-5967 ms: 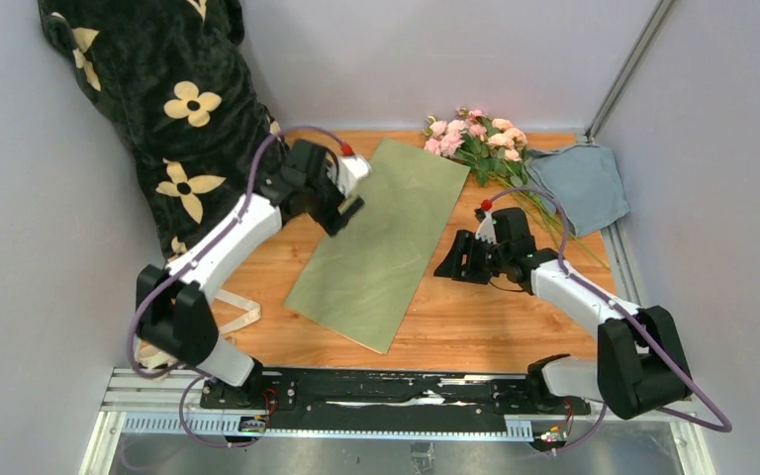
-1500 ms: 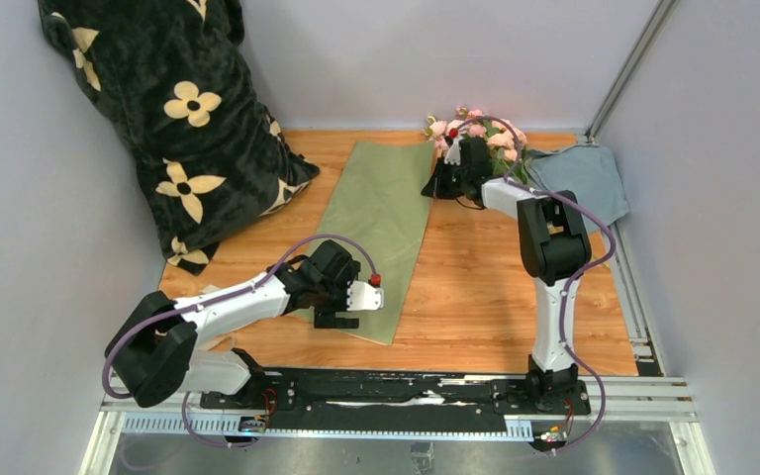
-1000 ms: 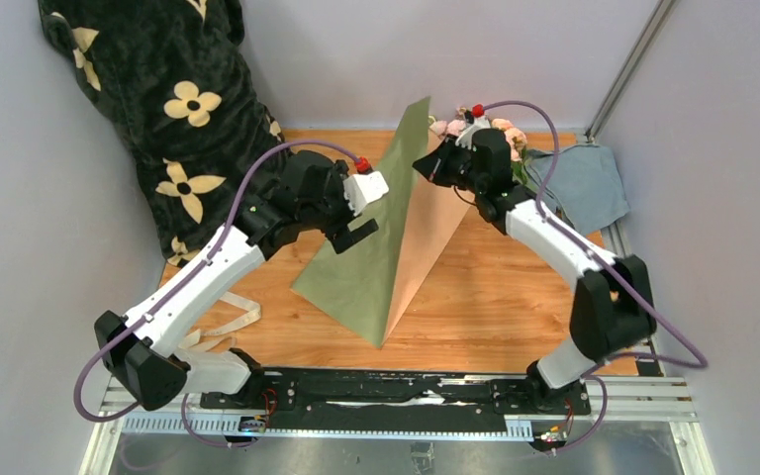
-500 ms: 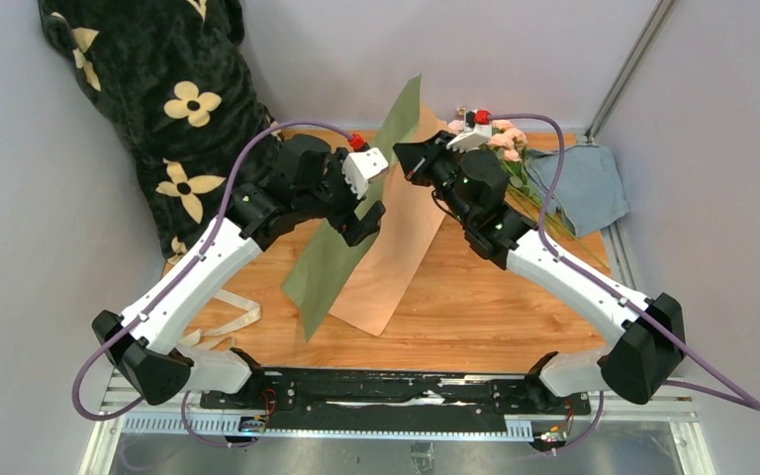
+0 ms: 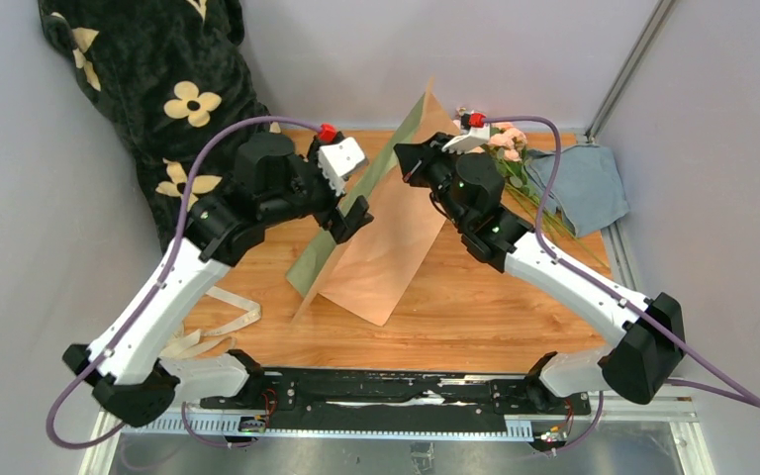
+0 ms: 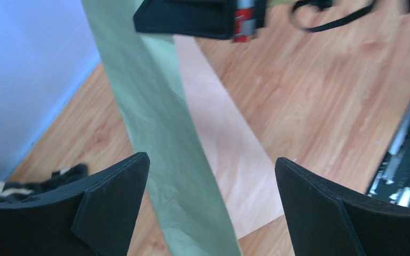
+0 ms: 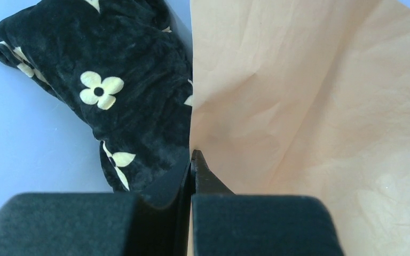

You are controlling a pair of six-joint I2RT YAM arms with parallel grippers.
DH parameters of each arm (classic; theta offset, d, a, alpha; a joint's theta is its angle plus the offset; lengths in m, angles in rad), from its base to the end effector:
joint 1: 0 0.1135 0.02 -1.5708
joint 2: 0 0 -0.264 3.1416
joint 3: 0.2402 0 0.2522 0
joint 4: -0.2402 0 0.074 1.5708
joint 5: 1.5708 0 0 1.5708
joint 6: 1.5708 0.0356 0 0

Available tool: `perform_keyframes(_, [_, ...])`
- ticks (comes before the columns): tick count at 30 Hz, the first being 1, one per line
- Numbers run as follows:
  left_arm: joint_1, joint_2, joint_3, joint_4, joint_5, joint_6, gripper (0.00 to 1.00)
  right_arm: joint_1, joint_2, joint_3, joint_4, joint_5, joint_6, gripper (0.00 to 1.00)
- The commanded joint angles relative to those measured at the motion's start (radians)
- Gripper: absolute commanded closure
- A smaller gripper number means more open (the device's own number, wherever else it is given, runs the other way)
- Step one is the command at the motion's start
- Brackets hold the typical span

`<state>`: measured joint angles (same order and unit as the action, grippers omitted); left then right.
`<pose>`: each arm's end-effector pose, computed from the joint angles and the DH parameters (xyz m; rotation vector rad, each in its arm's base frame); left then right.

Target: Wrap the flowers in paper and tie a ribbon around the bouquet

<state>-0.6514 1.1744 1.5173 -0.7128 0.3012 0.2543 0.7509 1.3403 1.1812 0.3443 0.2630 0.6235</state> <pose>0.1759 -0.1474 0.4569 1.0370 1.6674 -0.5544 0.2385 0.2099 0.4109 0.1376 1.4543 0.9550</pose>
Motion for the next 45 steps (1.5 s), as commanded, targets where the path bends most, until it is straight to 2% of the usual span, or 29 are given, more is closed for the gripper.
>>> perform_keyframes(1, [-0.004, 0.124, -0.024, 0.005, -0.226, 0.06, 0.0, 0.023, -0.038, 0.014, 0.03, 0.029, -0.034, 1.0])
perform_keyframes(9, [-0.004, 0.157, -0.064, 0.084, -0.258, 0.118, 0.01, 0.031, -0.068, 0.024, 0.013, -0.001, -0.07, 1.0])
perform_keyframes(10, [-0.002, 0.155, -0.069, 0.085, -0.257, 0.122, 0.1, 0.031, -0.07, 0.024, 0.013, -0.01, -0.075, 1.0])
perform_keyframes(11, [-0.002, 0.153, -0.071, 0.084, -0.26, 0.127, 0.29, 0.031, -0.071, 0.024, 0.014, -0.022, -0.092, 1.0])
perform_keyframes(13, [0.001, 0.142, -0.078, 0.086, -0.281, 0.12, 0.84, 0.03, -0.074, 0.022, 0.018, -0.059, -0.132, 1.0])
perform_keyframes(14, [0.004, 0.135, -0.084, 0.089, -0.295, 0.121, 1.0, 0.027, -0.077, 0.024, 0.007, -0.084, -0.163, 1.0])
perform_keyframes(15, [0.012, 0.125, -0.093, 0.092, -0.298, 0.123, 1.0, 0.024, -0.08, 0.031, -0.026, -0.126, -0.193, 1.0])
perform_keyframes(16, [0.021, 0.116, -0.104, 0.097, -0.316, 0.124, 1.0, 0.015, -0.084, 0.041, -0.048, -0.157, -0.231, 0.95])
perform_keyframes(17, [0.035, 0.108, -0.116, 0.108, -0.338, 0.123, 1.0, 0.001, -0.089, 0.051, -0.091, -0.205, -0.267, 0.82])
perform_keyframes(18, [0.055, 0.101, -0.125, 0.117, -0.344, 0.122, 1.0, -0.018, -0.096, 0.06, -0.159, -0.278, -0.299, 0.58])
perform_keyframes(19, [0.08, 0.098, -0.132, 0.127, -0.342, 0.121, 1.0, -0.041, -0.101, 0.066, -0.214, -0.305, -0.331, 0.4])
perform_keyframes(21, [0.142, 0.105, -0.133, 0.146, -0.314, 0.115, 1.0, -0.113, -0.126, 0.054, -0.315, -0.369, -0.387, 0.21])
perform_keyframes(23, [0.216, 0.131, -0.116, 0.164, -0.258, 0.108, 1.0, -0.208, -0.151, 0.006, -0.389, -0.424, -0.381, 0.16])
perform_keyframes(27, [0.344, 0.225, -0.068, 0.204, -0.194, 0.125, 1.0, -0.433, -0.14, -0.126, -0.458, -0.507, -0.274, 0.15])
perform_keyframes(32, [0.459, 0.364, -0.025, 0.244, -0.16, 0.132, 1.0, -0.577, 0.046, -0.171, -0.476, -0.546, -0.241, 0.15])
perform_keyframes(39, [0.521, 0.529, 0.011, 0.257, -0.205, 0.2, 1.0, -0.682, 0.384, -0.028, -0.441, -0.657, -0.196, 0.19])
perform_keyframes(45, [0.527, 0.585, 0.049, 0.247, -0.247, 0.231, 1.0, -0.697, 0.646, 0.169, -0.465, -0.729, -0.16, 0.28])
